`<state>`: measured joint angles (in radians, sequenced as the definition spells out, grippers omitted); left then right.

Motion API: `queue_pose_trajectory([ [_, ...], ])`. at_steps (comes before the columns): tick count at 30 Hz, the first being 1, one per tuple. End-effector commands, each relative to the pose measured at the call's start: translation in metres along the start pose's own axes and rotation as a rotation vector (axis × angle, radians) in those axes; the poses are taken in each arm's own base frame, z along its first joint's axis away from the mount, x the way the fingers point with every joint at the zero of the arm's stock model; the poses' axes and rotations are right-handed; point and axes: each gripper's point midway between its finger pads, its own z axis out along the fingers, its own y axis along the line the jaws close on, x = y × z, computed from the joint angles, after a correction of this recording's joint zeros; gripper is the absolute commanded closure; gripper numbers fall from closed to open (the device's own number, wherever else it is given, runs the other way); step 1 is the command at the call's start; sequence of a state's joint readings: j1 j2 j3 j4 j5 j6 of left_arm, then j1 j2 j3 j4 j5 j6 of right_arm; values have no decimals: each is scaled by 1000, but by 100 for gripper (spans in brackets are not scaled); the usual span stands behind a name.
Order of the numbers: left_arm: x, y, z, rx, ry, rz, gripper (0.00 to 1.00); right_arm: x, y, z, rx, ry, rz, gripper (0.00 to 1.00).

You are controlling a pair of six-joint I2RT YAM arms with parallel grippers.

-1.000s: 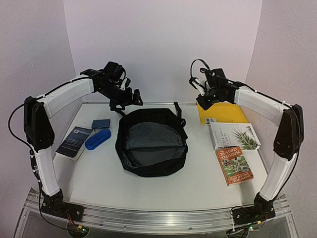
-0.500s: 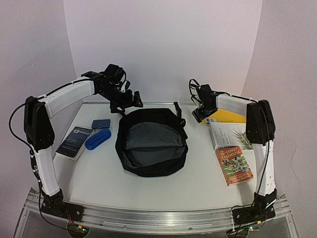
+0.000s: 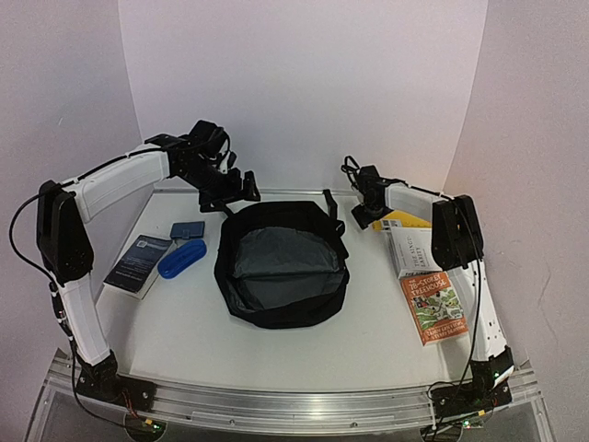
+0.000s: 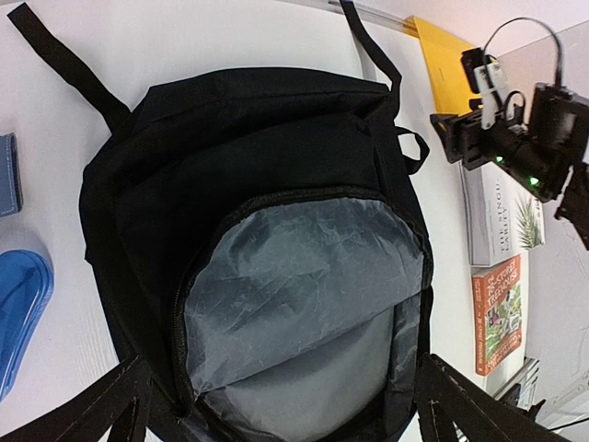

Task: Pack the student bag
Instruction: Pick up the files at the corner of the board.

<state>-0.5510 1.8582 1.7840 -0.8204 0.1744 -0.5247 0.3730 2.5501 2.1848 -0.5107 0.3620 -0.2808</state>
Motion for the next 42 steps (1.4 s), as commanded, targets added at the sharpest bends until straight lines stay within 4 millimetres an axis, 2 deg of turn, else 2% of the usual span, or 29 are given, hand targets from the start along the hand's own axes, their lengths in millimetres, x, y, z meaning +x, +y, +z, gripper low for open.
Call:
queue_pose_trajectory([
  [1, -10, -6, -24, 6, -60, 19, 0, 10, -16, 16, 82, 30, -1, 23],
  [6, -10, -5, -21, 4, -55, 34, 0, 26, -38, 23, 110, 66, 6, 29],
  [9, -11, -6, -20, 5, -55, 46, 0, 36, -54, 18, 122, 86, 11, 34],
  [16, -11, -8, -15, 17, -45, 59, 0, 34, -92, -23, 158, 70, 5, 50],
  [21, -11, -9, -14, 23, -49, 57, 0, 40, -109, -42, 217, 94, -69, 58],
  [29, -16, -9, -17, 16, -67, 64, 0, 57, -141, -70, 313, 138, -141, 62],
  [35, -19, -10, -22, 6, -73, 77, 0, 82, -158, -76, 344, 200, -183, 65],
  [39, -20, -10, -23, 1, -77, 81, 0, 96, -165, -73, 351, 237, -197, 71],
  [42, -22, -11, -21, 4, -72, 82, 0, 99, -162, -70, 327, 243, -190, 83],
])
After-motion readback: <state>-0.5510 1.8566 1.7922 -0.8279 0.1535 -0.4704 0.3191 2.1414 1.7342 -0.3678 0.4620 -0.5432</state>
